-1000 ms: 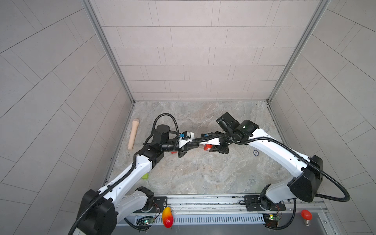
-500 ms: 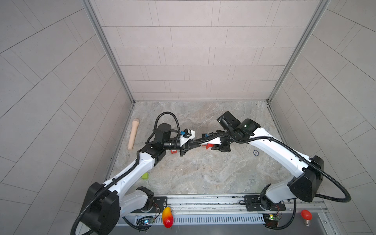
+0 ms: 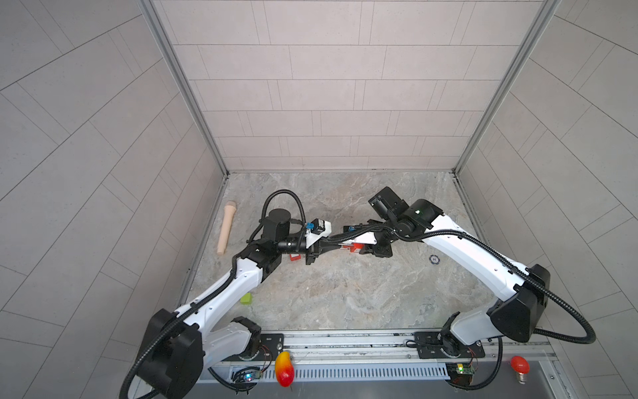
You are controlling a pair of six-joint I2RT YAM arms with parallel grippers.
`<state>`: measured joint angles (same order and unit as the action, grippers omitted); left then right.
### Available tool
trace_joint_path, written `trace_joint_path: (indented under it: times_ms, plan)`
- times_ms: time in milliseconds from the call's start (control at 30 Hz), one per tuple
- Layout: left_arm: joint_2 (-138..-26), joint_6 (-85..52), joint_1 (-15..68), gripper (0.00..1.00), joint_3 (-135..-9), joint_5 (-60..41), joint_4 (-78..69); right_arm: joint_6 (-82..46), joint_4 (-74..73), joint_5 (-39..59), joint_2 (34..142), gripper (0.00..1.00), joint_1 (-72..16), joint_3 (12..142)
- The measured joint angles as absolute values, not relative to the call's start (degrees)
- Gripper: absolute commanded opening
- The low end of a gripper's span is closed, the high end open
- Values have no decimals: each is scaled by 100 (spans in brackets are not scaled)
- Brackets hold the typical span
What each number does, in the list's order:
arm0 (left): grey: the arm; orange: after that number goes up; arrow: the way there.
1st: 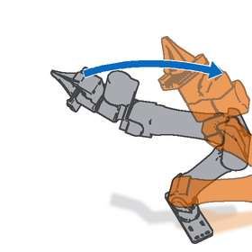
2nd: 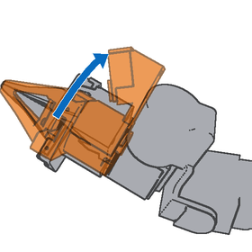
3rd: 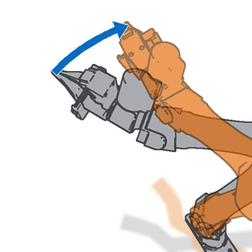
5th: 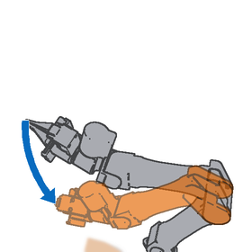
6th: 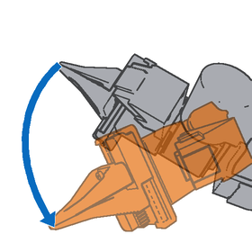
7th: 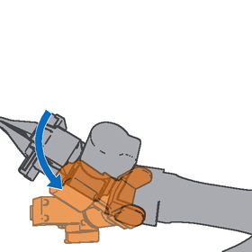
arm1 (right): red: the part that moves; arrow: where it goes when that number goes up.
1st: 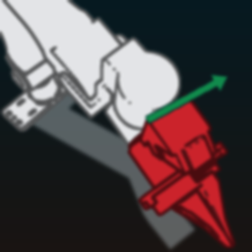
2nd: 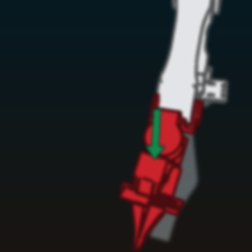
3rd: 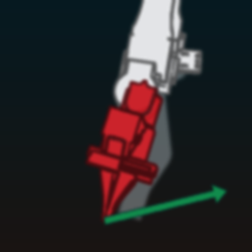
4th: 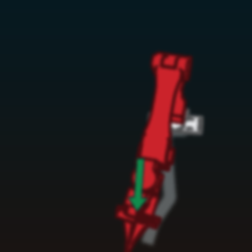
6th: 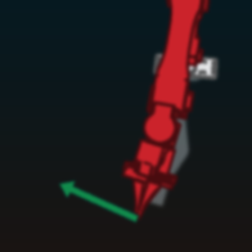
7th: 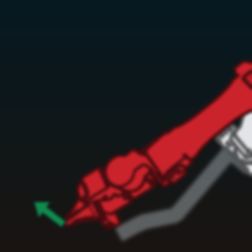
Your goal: Lock with the key
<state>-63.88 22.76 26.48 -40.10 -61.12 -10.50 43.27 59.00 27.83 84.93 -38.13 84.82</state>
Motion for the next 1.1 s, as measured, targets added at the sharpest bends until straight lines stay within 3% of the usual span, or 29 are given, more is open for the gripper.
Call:
trace_joint_path:
  times_ms: [367, 733, 833, 967, 1100]
  plan:
    - [-5911, 2676, 2714, 0, -3854, -5413, -1022, 4377, 6154, 3288, 8938, 0, -3732, 9004]
    - [-6593, 1909, 2694, 0, -3833, -5863, -1789, 4303, 6066, 2974, 9006, 3, -3736, 9028]
    - [-6726, 1809, 2676, 0, -3833, -5964, -1957, 4303, 6075, 2897, 9006, 14, -3732, 9028]
    - [-6785, 1588, 2657, 0, -3830, -6049, -2102, 4250, 6108, 2941, 9035, 46, -3728, 9170]
    - [-6801, 1365, 2657, 0, -3785, -6051, -2165, 4322, 6016, 2989, 9026, 51, -3780, 9544]
